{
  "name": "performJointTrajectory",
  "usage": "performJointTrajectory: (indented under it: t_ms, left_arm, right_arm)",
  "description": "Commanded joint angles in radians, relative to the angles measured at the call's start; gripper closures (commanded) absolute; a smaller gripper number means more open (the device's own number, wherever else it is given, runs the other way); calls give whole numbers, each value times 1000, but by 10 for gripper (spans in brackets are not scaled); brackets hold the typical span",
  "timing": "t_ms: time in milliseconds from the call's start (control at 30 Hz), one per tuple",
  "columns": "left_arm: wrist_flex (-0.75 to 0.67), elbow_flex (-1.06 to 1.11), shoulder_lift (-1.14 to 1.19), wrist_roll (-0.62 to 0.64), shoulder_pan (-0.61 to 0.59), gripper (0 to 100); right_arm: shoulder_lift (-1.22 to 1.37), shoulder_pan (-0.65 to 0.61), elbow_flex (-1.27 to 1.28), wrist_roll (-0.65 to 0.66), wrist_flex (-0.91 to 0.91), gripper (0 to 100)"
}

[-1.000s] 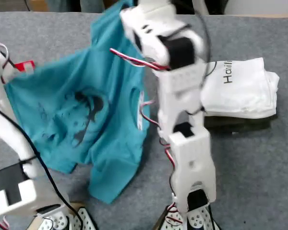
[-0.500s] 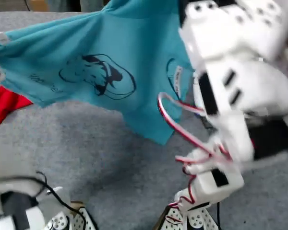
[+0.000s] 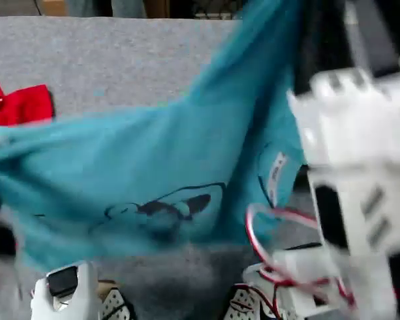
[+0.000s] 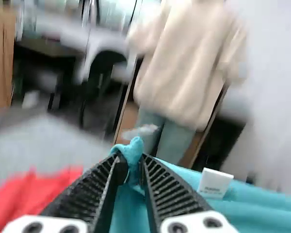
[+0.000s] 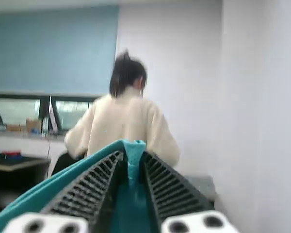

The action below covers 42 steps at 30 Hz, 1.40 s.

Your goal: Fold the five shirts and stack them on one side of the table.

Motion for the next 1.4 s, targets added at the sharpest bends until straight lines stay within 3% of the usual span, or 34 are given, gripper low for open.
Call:
performJointTrajectory:
  t_ms: [0,133,267,333,400,567,800,1067,1233,1367]
  left_arm:
    - [-107,306,-2,-12,4,971]
    - [-473,762,-2,-11,7,971]
    - [-1039,1181,15,-11,13,971]
    - [-1278,1265,63,-11,15,971]
    - [-1381,1245,152,-15,22,971]
    - [-1320,1000,427,-84,79,971]
    - [-1037,785,582,-89,105,971]
    - [-664,888,577,-91,107,971]
    - [-652,1098,552,-95,101,971]
    - [-652,1270,457,-175,127,971]
  right_arm:
    - [4,8,222,-2,-52,985]
    - [50,9,547,-2,-201,985]
    - [148,14,851,-2,-502,985]
    - [217,21,954,6,-675,985]
    - [302,29,993,26,-812,985]
    - [458,48,878,18,-787,985]
    - [503,46,756,26,-531,985]
    - [501,41,734,28,-77,985]
    - [501,29,740,26,181,985]
    - [501,11,743,28,433,985]
